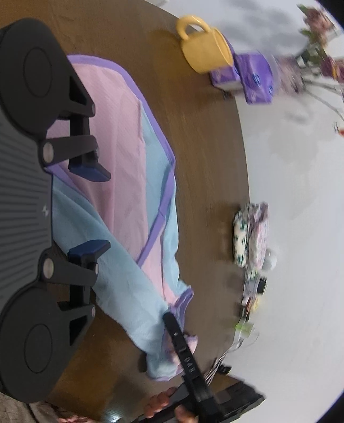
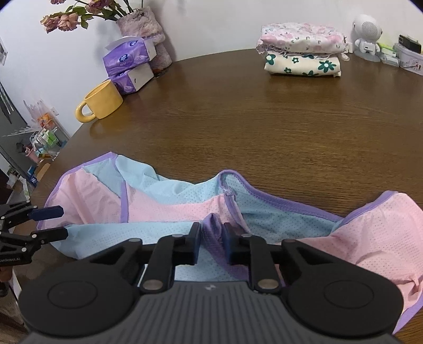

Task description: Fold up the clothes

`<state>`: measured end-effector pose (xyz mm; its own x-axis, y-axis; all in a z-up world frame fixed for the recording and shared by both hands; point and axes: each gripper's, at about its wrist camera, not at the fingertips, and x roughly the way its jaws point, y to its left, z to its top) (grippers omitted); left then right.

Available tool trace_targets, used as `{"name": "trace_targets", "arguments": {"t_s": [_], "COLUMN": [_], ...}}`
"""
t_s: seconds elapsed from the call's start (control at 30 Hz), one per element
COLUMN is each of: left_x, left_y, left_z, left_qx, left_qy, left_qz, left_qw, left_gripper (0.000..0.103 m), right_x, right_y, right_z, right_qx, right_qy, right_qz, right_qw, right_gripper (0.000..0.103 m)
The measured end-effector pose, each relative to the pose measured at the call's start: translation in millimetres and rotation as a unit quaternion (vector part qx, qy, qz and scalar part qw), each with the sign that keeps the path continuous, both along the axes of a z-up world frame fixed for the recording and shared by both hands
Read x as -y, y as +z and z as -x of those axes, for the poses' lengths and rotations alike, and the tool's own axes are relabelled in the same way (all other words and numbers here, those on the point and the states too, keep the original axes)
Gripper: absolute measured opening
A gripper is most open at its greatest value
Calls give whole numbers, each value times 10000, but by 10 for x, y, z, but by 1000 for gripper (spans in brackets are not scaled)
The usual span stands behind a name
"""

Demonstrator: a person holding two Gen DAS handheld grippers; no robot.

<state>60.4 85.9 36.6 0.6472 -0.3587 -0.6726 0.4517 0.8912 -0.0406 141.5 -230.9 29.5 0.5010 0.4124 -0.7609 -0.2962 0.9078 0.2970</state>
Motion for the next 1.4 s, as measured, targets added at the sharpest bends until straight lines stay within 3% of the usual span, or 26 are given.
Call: {"name": "trace_targets", "arguments": {"t_s": [0.1,0.33,0.4,0.9,1.07,1.27,1.4], "left_x": [73,211,219,183,168,98,132], "left_y": [-39,-107,-86,33,16,41,75], "left_z": [-42,-108,-82,587,744,695,560], "left_qx": [-65,-175,-160,129,83,30,32], "left_qy": [-197,-369,-401,-439,-286,49,-83], "left_qz": [-82,-290,-268,-302,-177,50,191], "left_qw": [9998,9987,9987,9985,9994,10000,9998], "left_gripper": [44,10,5,1,2,12,47], "right_x": [9,76,91,292,362,409,424], "right_y": [8,96,132,357,228,10,-50], "right_z": [16,110,156,1069,1366,1609,1696], "right_qx": [-20,82,133,663,526,186,94], "right_qy": [44,23,48,325,354,342,167], "right_qz": [-34,-199,-249,-516,-601,-608,-677], "right_qw": [10000,9998,9996,9959,9962,9974,9975], "right_gripper": [14,6,4,3,3,3,13]}}
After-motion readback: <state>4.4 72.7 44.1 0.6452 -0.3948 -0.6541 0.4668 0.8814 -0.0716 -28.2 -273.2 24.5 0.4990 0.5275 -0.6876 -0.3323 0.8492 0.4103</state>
